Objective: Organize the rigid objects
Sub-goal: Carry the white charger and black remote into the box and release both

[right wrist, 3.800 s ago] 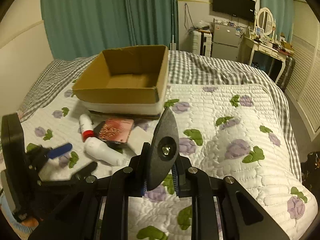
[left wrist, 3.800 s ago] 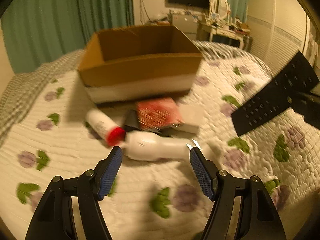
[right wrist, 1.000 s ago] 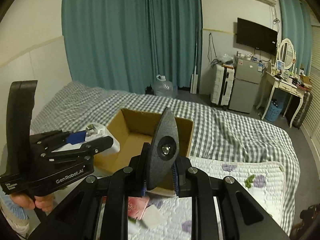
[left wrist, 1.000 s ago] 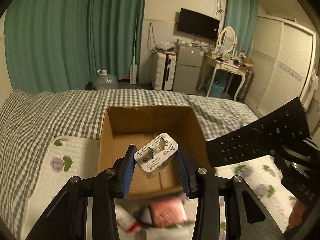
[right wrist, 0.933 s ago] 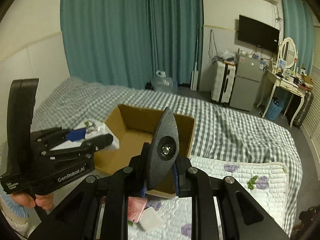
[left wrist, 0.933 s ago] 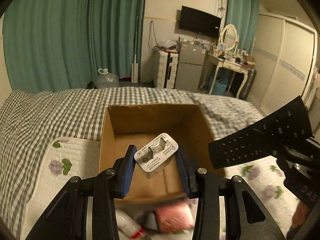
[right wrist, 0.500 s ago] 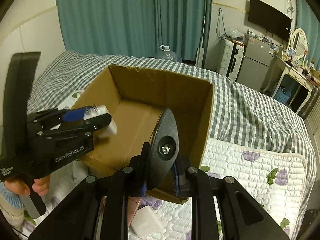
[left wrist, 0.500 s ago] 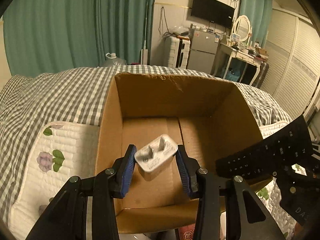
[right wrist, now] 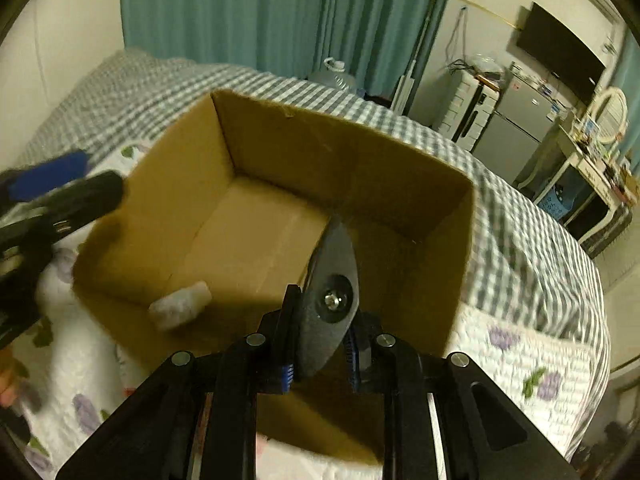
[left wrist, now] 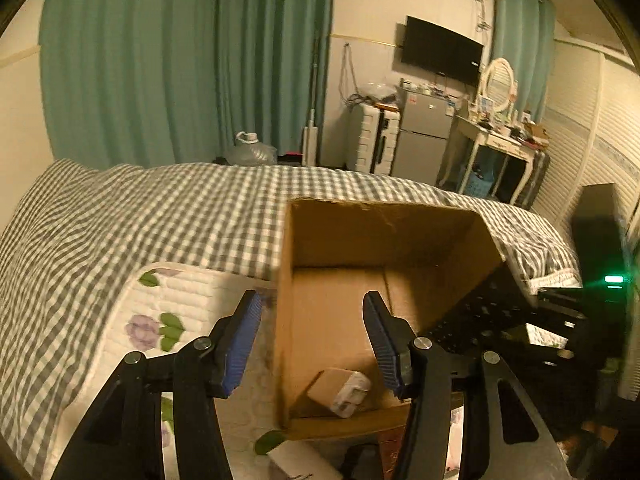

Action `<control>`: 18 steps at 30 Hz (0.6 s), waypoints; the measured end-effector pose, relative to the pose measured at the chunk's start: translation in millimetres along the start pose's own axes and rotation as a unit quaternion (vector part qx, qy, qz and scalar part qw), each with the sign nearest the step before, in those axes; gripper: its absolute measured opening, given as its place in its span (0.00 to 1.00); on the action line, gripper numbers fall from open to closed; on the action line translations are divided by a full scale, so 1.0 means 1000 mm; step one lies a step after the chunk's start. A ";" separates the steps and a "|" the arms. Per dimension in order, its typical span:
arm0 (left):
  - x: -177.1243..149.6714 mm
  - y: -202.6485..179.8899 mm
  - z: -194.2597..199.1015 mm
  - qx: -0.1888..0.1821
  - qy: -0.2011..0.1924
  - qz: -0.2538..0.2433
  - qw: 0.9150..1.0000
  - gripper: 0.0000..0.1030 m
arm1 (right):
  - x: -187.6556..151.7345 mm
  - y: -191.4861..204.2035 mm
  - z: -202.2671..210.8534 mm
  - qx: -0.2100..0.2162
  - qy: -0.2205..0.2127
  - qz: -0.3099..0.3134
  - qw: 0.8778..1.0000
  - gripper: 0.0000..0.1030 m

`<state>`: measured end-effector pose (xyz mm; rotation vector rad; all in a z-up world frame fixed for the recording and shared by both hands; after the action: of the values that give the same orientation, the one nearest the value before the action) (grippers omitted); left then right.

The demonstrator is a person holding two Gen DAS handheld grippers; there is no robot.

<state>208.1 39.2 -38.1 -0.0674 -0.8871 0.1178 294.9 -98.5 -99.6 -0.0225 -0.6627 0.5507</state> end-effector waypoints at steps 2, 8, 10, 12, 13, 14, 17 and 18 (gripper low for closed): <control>0.000 0.006 0.001 0.002 -0.002 0.005 1.000 0.54 | 0.011 0.010 -0.013 -0.003 0.007 0.012 1.000 0.19; -0.002 0.010 0.001 0.006 -0.001 -0.003 1.000 0.54 | 0.043 0.020 -0.020 -0.011 -0.014 -0.001 1.000 0.53; -0.003 0.012 0.001 0.008 -0.001 -0.002 1.000 0.54 | 0.047 0.020 -0.011 -0.006 -0.033 -0.009 0.999 0.60; -0.004 0.014 0.003 0.011 0.000 -0.001 1.000 0.54 | 0.047 0.019 -0.001 -0.004 -0.052 -0.013 0.999 0.61; -0.005 0.015 0.004 0.014 -0.001 0.000 1.000 0.54 | 0.047 0.016 0.006 -0.006 -0.062 -0.019 0.998 0.62; -0.006 0.016 0.005 0.016 -0.001 0.001 1.000 0.54 | 0.045 0.012 0.014 -0.005 -0.075 -0.028 0.997 0.62; -0.009 0.016 0.011 0.018 -0.003 0.000 1.000 0.54 | 0.039 0.000 0.034 0.001 -0.099 -0.054 0.994 0.66; -0.011 0.016 0.014 0.018 -0.004 -0.001 1.000 0.54 | 0.035 -0.004 0.041 0.002 -0.105 -0.060 0.993 0.67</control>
<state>189.7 53.5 -39.5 -0.0322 -0.8918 0.1328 296.0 -90.7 -46.2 0.0802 -0.8617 0.4416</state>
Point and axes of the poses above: each gripper's, at about its wrist camera, not at the fingertips, and z roughly against the way its jaws point, y to its left, x to its top, the point moved 1 cm from there along -z, roughly the way its jaws point, and after that the axes turned 4 degrees about -x, right-handed, at the moved point
